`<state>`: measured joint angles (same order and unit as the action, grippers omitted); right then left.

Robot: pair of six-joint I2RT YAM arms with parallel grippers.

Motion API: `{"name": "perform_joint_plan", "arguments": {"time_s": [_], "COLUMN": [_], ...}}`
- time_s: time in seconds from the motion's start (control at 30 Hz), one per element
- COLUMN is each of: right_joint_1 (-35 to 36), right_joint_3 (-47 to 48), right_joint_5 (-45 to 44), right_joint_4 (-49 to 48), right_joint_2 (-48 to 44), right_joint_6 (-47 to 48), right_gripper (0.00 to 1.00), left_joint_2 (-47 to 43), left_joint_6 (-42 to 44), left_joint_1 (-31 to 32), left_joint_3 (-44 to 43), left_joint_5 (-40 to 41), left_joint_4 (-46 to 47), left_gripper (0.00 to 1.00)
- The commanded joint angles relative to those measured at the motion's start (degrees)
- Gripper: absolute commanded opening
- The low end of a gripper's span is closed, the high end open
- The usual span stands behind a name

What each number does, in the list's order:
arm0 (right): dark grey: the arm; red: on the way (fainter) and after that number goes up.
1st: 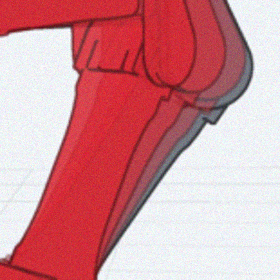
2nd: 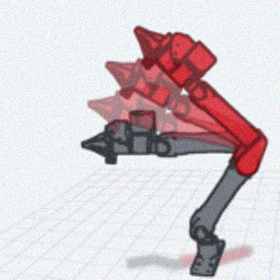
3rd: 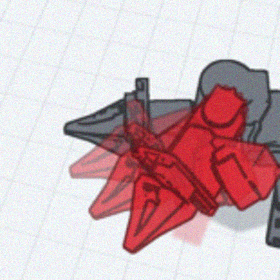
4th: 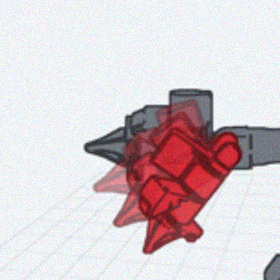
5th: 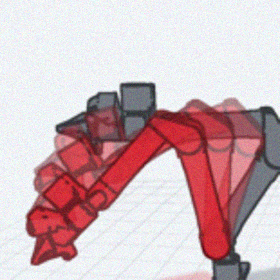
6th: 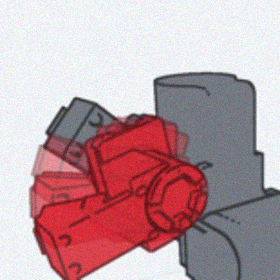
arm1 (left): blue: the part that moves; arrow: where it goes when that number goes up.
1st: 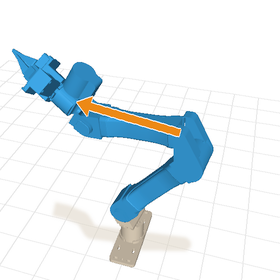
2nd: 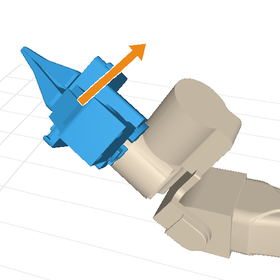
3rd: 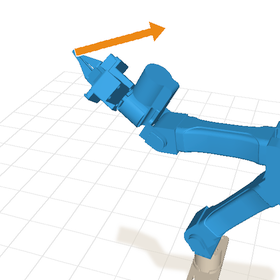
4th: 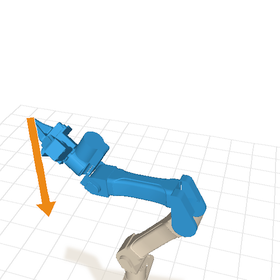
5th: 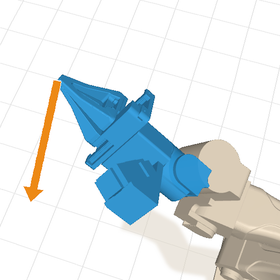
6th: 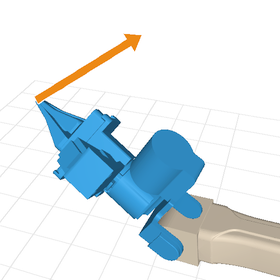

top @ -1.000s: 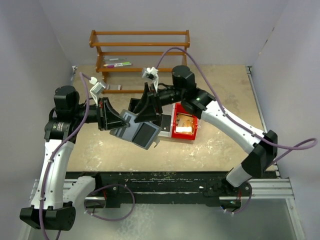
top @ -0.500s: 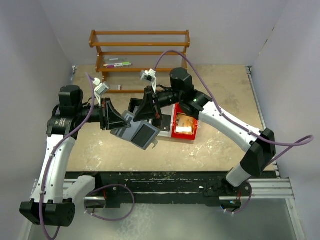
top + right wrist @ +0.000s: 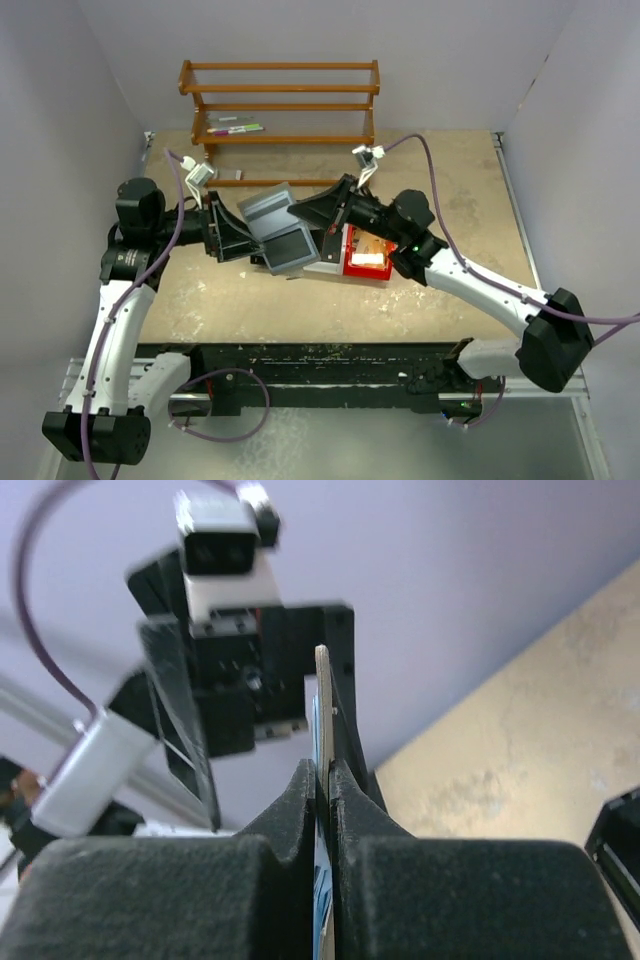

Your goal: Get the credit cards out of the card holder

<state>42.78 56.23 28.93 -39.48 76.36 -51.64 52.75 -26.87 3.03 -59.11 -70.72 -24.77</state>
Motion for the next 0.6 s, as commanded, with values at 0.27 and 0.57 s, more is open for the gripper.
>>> {"name": "perform_joint_plan", "arguments": {"time_s": [0.27,0.57], "right_joint_1": [3.1,2.8], "right_joint_3": [-6.3,-7.0], "right_joint_5": [-11.6,2.1], "right_joint_4": [-21.4,-15.1], "right_joint_2": [-1.9,-3.1], "right_joint_6": [-9.4,-6.8], "right_gripper": [0.00,0.16], "left_joint_2": [-3.3,-3.1], "left_joint_6": [-20.3,-15.5], "left_joint_1": [0.0,-0.2], "left_joint_3": [4.6,3.8], "left_joint_5": [1.5,0.0], "left_joint_4": [20.8,16.3], "left_gripper": [0.42,0.07]}}
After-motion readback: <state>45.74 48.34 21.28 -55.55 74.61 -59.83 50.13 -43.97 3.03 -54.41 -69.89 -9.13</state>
